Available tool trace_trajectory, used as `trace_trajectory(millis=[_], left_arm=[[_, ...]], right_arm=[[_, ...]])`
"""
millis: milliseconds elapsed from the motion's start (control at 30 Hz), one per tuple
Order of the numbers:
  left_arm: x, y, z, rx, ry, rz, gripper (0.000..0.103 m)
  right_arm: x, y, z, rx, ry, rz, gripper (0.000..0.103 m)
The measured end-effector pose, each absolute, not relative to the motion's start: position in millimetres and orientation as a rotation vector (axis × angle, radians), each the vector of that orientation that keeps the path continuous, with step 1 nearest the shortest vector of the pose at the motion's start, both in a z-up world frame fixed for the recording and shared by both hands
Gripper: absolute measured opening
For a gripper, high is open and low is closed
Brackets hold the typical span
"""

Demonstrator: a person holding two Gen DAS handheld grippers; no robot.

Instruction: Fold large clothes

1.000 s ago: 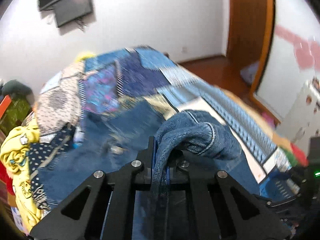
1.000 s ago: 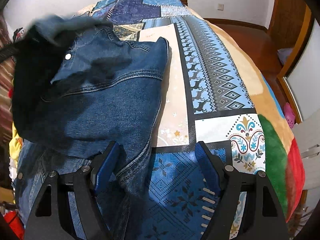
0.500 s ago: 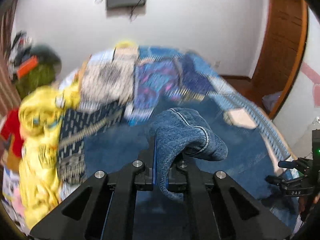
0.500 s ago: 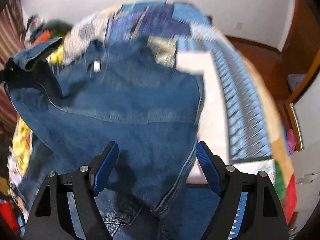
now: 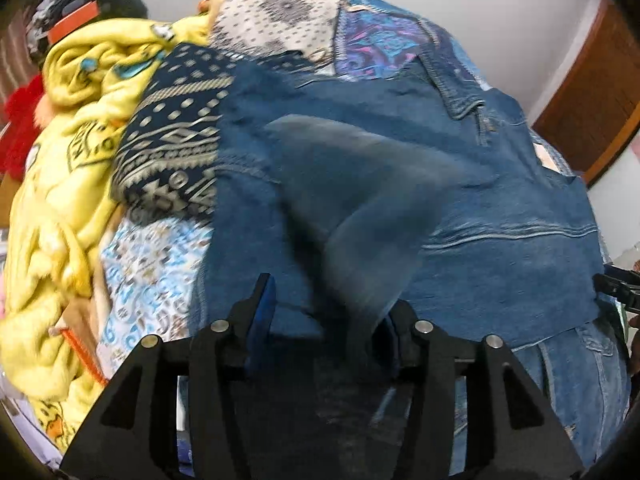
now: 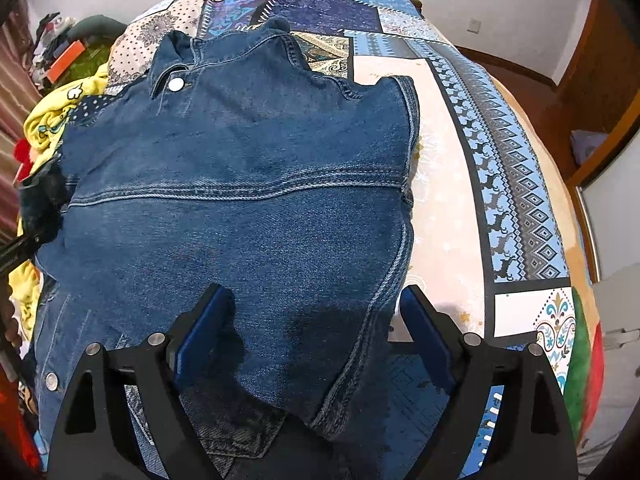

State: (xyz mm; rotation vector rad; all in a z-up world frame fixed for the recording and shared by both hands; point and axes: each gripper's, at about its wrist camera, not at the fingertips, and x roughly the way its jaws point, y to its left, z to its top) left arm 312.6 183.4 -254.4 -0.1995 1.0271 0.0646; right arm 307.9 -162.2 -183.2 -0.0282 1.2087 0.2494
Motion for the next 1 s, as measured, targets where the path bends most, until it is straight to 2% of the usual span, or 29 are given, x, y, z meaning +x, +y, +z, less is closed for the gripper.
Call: trace_trajectory(millis=[200,467,533,667,800,1000], left_arm=[[295,200,-256,-0.178,1.051,0.112,0.052],[269,190,-210,-0.048,1.006,0.126,0.055],[261,188,-194,-0.028,0.976,0.121,0.064],[242,176,-164,0.007,0.91,0.095,0.068],[222,164,-140,0.025,0.857,0.062,0.078],[187,152,-131,0.021,0.82,0.042,0.088]], right_arm=[[305,-162,-181,-0.048,1.2,0.235,0.086],[286,-166,-162,-0.083,1.156,0.225,0.086],[278,-169,-152,-0.071,1.128,0.229,0.086],[262,-178,-127,-0.042,1.068,0.237,0.086],[243,-182,-103,-0.026,1.015,0.253,0.086],[212,-188,-84,-0.011,0.965,0.28,0.086]])
